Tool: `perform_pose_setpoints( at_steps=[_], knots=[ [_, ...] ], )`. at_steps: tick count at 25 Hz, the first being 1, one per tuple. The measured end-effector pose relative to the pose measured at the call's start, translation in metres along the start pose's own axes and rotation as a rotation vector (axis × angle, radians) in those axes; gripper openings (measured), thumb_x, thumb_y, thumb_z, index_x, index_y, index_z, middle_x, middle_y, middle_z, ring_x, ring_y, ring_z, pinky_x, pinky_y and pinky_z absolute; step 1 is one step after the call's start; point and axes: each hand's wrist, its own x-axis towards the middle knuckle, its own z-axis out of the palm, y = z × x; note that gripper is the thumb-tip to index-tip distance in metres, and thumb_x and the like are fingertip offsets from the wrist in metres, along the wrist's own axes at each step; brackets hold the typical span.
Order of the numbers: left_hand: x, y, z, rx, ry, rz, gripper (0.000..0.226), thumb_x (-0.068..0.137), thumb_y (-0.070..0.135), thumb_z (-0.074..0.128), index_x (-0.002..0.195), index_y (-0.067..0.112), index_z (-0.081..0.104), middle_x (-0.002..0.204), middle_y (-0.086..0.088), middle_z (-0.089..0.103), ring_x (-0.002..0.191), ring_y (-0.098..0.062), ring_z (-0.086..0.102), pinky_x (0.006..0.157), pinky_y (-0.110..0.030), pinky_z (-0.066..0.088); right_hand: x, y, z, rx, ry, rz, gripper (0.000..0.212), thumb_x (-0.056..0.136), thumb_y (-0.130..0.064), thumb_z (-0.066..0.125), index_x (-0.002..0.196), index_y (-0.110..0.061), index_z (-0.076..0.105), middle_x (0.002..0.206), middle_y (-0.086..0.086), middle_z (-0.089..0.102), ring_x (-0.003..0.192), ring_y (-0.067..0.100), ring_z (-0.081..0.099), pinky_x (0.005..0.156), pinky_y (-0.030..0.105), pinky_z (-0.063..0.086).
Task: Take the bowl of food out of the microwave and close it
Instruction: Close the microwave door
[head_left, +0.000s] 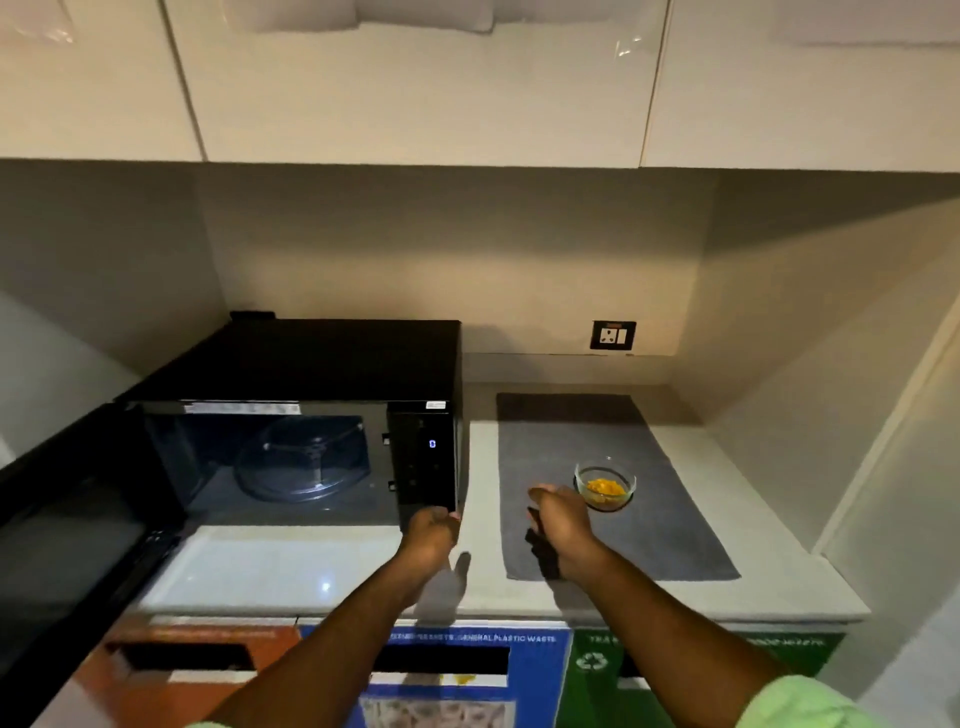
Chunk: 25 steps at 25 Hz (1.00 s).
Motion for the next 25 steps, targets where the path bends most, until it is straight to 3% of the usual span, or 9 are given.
perform_pose_setpoints(
  at_steps=[2, 5, 7, 9, 13, 16, 18, 22, 25],
  knots=[
    [-0.008, 0.008, -0.028, 0.049, 0.031, 0.042, 0.010, 0.100, 0.023, 0.052, 0.101, 0.018, 0.061, 0.103, -0.002, 0.060, 0.094, -0.017, 0.057, 0.075, -0.024, 0.045, -0.013, -0.008, 0.029, -0.035, -0.072, -0.115, 0.021, 0.093, -0.024, 0.059, 0.104, -0.012, 0.071, 0.088, 0.011, 0.069, 0.080, 0.028, 0.063, 0.068, 0.036, 0.050],
    [-0.022, 0.016, -0.076, 0.096, 0.064, 0.110, 0.012, 0.100, 0.024, 0.050, 0.099, 0.025, 0.062, 0.107, 0.003, 0.057, 0.100, -0.016, 0.053, 0.089, -0.032, 0.037, -0.032, -0.024, 0.071, -0.165, -0.124, -0.316, 0.024, 0.097, -0.021, 0.060, 0.117, -0.016, 0.073, 0.116, 0.007, 0.072, 0.105, 0.024, 0.067, 0.095, 0.037, 0.056],
    [-0.031, 0.017, -0.105, 0.119, 0.108, 0.128, 0.006, 0.099, 0.025, 0.052, 0.096, 0.027, 0.057, 0.110, 0.002, 0.056, 0.104, -0.017, 0.051, 0.091, -0.032, 0.035, -0.040, -0.034, 0.091, -0.289, -0.103, -0.522, 0.023, 0.097, -0.016, 0.062, 0.116, -0.013, 0.075, 0.118, 0.005, 0.072, 0.106, 0.017, 0.066, 0.093, 0.025, 0.052],
    [-0.040, 0.012, -0.141, 0.171, 0.178, 0.155, 0.004, 0.097, 0.025, 0.055, 0.100, 0.027, 0.057, 0.118, -0.003, 0.059, 0.106, -0.019, 0.053, 0.091, -0.031, 0.037, -0.047, -0.042, 0.112, -0.375, -0.078, -0.751, 0.023, 0.096, -0.013, 0.062, 0.116, -0.013, 0.074, 0.118, 0.003, 0.070, 0.105, 0.015, 0.065, 0.091, 0.022, 0.052],
    [-0.052, -0.002, -0.223, 0.548, 0.391, 0.242, 0.042, 0.095, 0.026, 0.058, 0.133, 0.009, 0.055, 0.138, -0.014, 0.057, 0.124, -0.032, 0.056, 0.097, -0.031, 0.042, -0.050, -0.049, 0.144, -0.645, 0.019, -1.103, 0.034, 0.095, -0.017, 0.061, 0.129, -0.014, 0.067, 0.133, 0.001, 0.061, 0.126, 0.020, 0.054, 0.104, 0.034, 0.051],
    [-0.063, -0.006, -0.289, 0.956, 0.544, 0.303, 0.051, 0.092, 0.028, 0.058, 0.138, 0.008, 0.049, 0.146, -0.015, 0.049, 0.142, -0.035, 0.039, 0.118, -0.045, 0.033, -0.045, -0.054, 0.160, -0.879, 0.098, -1.107, 0.054, 0.093, -0.016, 0.065, 0.145, -0.012, 0.053, 0.154, 0.005, 0.045, 0.146, 0.026, 0.037, 0.117, 0.039, 0.040],
    [-0.072, -0.004, -0.331, 1.112, 0.650, 0.297, 0.056, 0.087, 0.027, 0.060, 0.139, 0.007, 0.049, 0.147, -0.017, 0.047, 0.143, -0.037, 0.036, 0.121, -0.047, 0.028, -0.040, -0.057, 0.170, -1.007, 0.118, -1.030, 0.068, 0.090, -0.012, 0.068, 0.152, -0.009, 0.041, 0.162, 0.009, 0.036, 0.152, 0.029, 0.028, 0.122, 0.041, 0.031],
    [-0.090, -0.001, -0.395, 1.211, 0.810, 0.202, 0.047, 0.087, 0.027, 0.057, 0.126, 0.001, 0.056, 0.127, -0.022, 0.060, 0.121, -0.039, 0.055, 0.106, -0.047, 0.043, -0.032, -0.059, 0.177, -1.094, 0.185, -1.006, 0.067, 0.087, -0.012, 0.071, 0.149, -0.008, 0.045, 0.154, 0.014, 0.047, 0.146, 0.033, 0.040, 0.120, 0.044, 0.034],
    [-0.101, -0.009, -0.422, 1.110, 0.847, 0.065, 0.042, 0.093, 0.035, 0.049, 0.117, 0.001, 0.057, 0.119, -0.023, 0.064, 0.109, -0.040, 0.062, 0.095, -0.045, 0.050, -0.026, -0.062, 0.177, -1.073, 0.207, -1.016, 0.057, 0.088, -0.010, 0.069, 0.142, -0.007, 0.053, 0.146, 0.015, 0.056, 0.137, 0.034, 0.050, 0.114, 0.045, 0.042]
  ],
)
